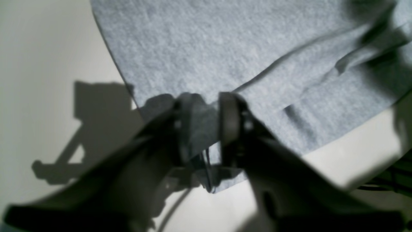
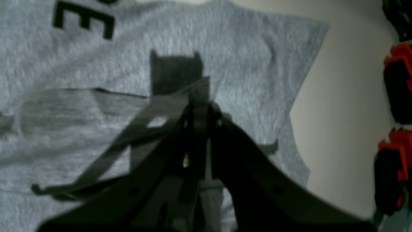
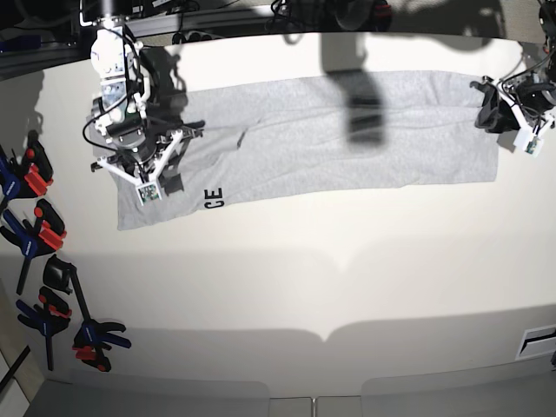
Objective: Fold the T-shirt properly
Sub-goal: 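Hold the strip with the right gripper and pull the left gripper's end inward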
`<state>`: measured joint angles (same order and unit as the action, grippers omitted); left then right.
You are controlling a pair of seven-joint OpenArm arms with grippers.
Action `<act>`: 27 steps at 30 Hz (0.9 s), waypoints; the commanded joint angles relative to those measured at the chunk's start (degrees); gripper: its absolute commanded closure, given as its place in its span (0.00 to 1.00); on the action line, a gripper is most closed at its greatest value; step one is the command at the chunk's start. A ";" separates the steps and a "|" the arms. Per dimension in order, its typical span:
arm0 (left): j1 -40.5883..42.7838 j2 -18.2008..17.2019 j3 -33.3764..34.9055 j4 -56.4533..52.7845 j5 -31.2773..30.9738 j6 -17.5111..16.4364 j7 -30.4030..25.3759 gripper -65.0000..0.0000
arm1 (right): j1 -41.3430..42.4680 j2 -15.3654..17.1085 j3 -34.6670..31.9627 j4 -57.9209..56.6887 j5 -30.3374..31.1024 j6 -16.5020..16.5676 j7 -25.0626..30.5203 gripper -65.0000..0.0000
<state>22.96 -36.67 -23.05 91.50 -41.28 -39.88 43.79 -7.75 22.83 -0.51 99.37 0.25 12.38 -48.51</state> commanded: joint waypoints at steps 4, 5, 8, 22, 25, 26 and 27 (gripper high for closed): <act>-0.26 -1.16 -0.59 0.83 -0.61 0.90 1.49 0.48 | 0.76 0.66 0.37 0.90 -0.26 -0.39 -0.55 0.73; -0.28 -1.18 -0.59 0.83 -0.61 2.23 2.36 0.46 | 0.79 0.63 0.37 0.90 -0.31 -0.42 -0.52 0.65; -0.46 -1.18 -0.59 0.83 -1.03 5.01 4.42 0.44 | 1.11 0.66 0.39 0.90 -2.91 -0.46 -0.37 0.58; -9.16 -1.46 -0.59 -3.93 -8.00 12.52 8.15 0.44 | 2.34 0.63 0.48 4.81 -4.52 -2.99 4.50 0.58; -10.99 -1.25 -0.59 -9.88 -12.35 12.46 8.74 0.44 | 2.32 0.61 0.48 6.93 -2.89 -2.97 6.71 0.58; -11.63 -0.98 -0.59 -11.65 -12.92 12.20 8.70 0.44 | 2.32 0.61 0.48 7.69 -1.88 -2.97 6.84 0.58; -12.22 -0.63 -0.59 -13.27 -12.81 11.98 8.52 0.44 | 2.32 0.61 0.48 8.39 -0.79 -2.97 6.86 0.58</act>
<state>11.40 -36.05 -23.07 77.34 -52.86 -27.35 53.41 -6.33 22.72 -0.38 106.69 -0.19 10.02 -42.89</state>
